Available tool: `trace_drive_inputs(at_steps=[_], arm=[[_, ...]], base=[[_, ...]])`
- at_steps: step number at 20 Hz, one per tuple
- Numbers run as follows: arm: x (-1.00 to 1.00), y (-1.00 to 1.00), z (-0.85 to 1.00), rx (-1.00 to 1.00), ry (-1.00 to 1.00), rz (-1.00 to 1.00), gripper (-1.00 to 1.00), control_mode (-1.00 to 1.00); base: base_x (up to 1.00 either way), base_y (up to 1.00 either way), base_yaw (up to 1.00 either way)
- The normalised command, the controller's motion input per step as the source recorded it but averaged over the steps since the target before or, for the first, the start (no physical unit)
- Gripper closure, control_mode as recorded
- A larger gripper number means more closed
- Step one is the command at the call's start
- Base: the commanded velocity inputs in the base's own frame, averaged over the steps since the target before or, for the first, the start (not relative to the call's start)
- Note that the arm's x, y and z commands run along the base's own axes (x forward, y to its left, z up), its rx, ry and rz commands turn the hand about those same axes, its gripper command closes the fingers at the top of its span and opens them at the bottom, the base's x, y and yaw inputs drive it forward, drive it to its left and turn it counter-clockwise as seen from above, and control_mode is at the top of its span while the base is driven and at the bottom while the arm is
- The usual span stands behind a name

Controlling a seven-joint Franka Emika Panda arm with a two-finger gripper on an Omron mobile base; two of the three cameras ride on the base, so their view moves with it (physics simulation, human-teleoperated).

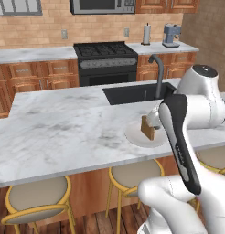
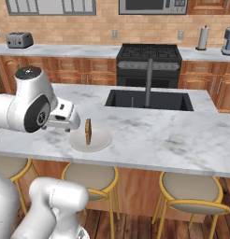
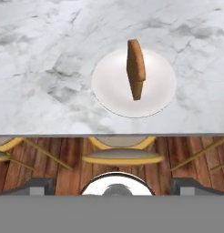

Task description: Start the toaster. Once the lever pops up, take the bread to the plate on the dining counter.

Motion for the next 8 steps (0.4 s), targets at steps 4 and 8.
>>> trace_drive_inputs(at_steps=[4, 8], arm=[[-0.23, 0.11, 0.0, -0.07, -0.04, 0.0, -1.0, -1.0], [-0.31, 0.0, 0.0, 0.0, 0.0, 0.0, -1.0, -1.0]], base=[[0.0, 0.0, 0.0], [0.0, 0.0, 0.0]])
